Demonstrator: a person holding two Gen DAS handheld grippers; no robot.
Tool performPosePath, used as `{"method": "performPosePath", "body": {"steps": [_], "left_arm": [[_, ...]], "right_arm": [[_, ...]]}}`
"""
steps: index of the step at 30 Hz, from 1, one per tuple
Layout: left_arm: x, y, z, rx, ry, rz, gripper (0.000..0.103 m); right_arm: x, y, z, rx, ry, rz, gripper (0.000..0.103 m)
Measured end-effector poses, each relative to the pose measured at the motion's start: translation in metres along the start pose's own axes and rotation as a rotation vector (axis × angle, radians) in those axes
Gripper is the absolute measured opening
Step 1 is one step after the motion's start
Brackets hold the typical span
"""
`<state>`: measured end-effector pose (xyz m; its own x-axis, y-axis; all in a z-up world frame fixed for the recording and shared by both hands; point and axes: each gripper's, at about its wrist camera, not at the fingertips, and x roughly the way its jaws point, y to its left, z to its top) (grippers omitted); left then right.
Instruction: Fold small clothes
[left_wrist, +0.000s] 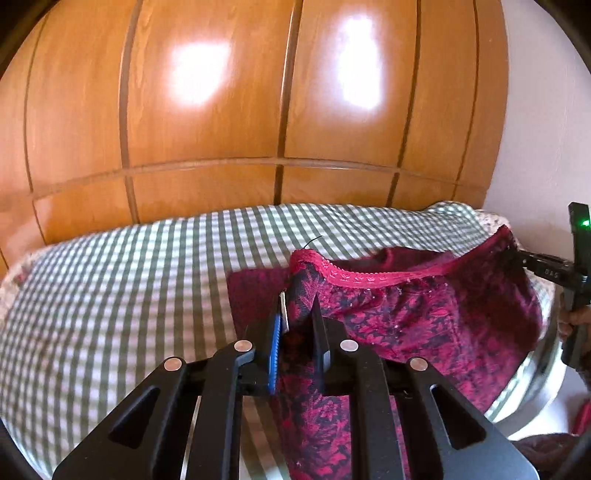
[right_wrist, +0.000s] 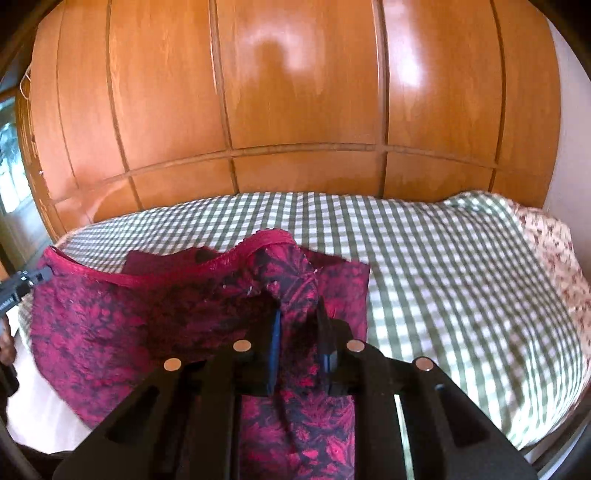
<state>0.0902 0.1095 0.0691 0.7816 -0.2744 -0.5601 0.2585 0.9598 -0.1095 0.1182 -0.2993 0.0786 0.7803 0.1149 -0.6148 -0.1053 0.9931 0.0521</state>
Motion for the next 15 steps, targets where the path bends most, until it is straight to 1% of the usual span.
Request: {"method": "performPosePath", "body": {"steps": [4,5,8,10,12,14,15], "left_arm": [[0.036,0.009,0.019,-0.006,0.007,0.056,0.013],[0.049,0.013,0.026,-0.011,0.006,0.08,0.013],[0.078,0.022,0.042,-0.038,0.018,0.116,0.013],[0.094,0.026,0.049,-0.047,0.024,0.138,0.013],[0.118,0.031,0.054,-0.064,0.05,0.156,0.013],[0.136,0.032,0.053,-0.067,0.071,0.176,0.013],[0.149,0.035,0.051,-0.08,0.096,0.178,0.013]], "right_arm": [[0.029,-0.005,0.025,0.017,-0.034,-0.021,0.016],[0.038,-0.005,0.034,0.024,-0.044,-0.029,0.016],[0.067,-0.009,0.051,0.038,-0.049,-0.059,0.016],[0.091,-0.009,0.058,0.036,-0.031,-0.092,0.016],[0.112,-0.013,0.059,0.023,-0.004,-0.131,0.016],[0.137,-0.018,0.056,0.034,0.044,-0.16,0.016],[0.147,-0.02,0.053,0.036,0.067,-0.175,0.016]]}}
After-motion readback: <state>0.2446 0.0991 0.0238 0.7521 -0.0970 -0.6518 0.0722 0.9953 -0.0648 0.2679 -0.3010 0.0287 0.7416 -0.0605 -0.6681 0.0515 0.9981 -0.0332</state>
